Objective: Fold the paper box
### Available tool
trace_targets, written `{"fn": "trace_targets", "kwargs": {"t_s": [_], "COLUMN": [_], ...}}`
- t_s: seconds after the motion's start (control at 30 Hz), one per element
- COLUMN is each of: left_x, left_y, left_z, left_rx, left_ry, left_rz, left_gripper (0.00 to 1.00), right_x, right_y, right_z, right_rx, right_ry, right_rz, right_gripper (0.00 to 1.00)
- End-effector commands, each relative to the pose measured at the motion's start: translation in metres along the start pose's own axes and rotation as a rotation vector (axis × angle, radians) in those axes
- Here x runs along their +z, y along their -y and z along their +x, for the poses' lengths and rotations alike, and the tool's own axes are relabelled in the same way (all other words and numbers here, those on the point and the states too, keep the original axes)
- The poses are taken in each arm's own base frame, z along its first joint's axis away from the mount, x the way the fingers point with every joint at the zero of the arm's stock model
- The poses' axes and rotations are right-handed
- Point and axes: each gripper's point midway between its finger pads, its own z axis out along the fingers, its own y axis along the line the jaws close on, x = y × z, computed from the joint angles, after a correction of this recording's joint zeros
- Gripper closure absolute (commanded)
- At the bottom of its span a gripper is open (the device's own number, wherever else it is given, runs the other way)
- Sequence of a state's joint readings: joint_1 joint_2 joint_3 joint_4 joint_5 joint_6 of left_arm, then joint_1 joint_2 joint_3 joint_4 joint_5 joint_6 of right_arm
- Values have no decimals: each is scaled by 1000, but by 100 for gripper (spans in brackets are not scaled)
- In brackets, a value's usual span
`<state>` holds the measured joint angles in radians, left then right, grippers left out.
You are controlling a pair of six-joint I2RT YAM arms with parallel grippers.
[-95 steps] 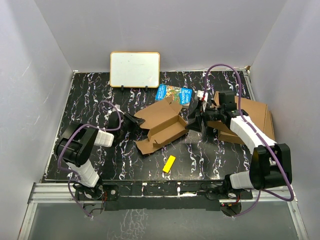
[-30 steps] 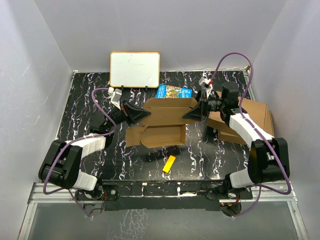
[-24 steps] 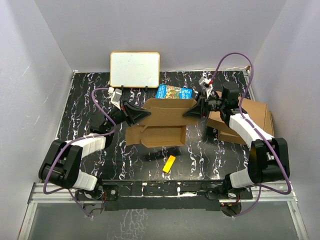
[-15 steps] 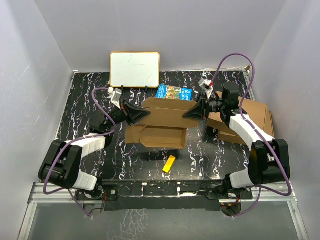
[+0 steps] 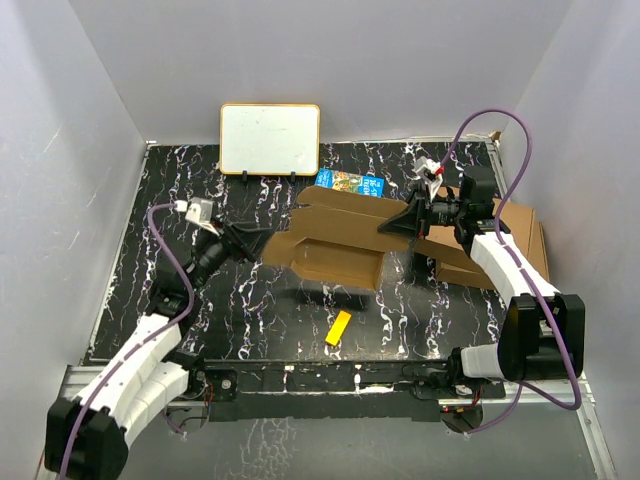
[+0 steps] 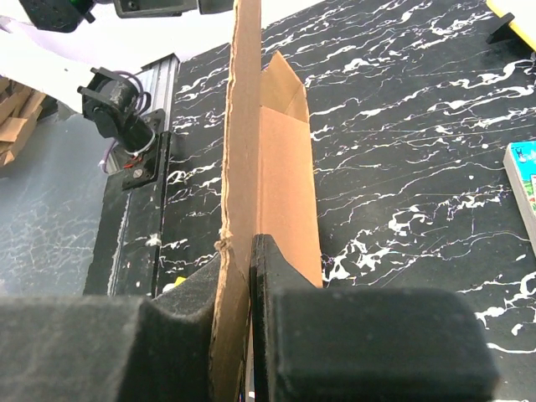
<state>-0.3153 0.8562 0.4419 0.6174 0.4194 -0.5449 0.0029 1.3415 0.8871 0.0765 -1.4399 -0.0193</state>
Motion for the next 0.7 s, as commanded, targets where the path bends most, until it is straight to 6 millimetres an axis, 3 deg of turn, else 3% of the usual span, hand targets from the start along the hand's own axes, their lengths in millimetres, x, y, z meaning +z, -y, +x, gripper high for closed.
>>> {"fn": "trace_targets", "kwargs": {"t_s": [0.0,0.1,0.17,0.2,0.37,0.67], "left_x": [-36,-41,-40,-40,-37,8], "left_y": [-68,-80,-86,-89,-105,-65], "left_z": [49,65,70,72,84,112], "left_rx": [-78,-122,-131,-127,-107,-171], "left_ry": [-95,-126,-140,-148,-189,-304], "left_rz": [-362,-420,-440,-453,-491,-125], "left_gripper": [39,53,73,77,80,81], "right_x": [-1,-1,-1,-1,0,0], "right_y": [-8,-9,-8,-8,-8,-7], "right_z": [-9,-6,-5,-4,-2,1], "right_rx": [-106,-103,-99,-99,-97,-87], "right_ry": [4,3,2,2,1,-1], "right_rz": [-39,-42,-43,-43,-51,-53], "right_gripper": [92,92,92,92,92,92]}}
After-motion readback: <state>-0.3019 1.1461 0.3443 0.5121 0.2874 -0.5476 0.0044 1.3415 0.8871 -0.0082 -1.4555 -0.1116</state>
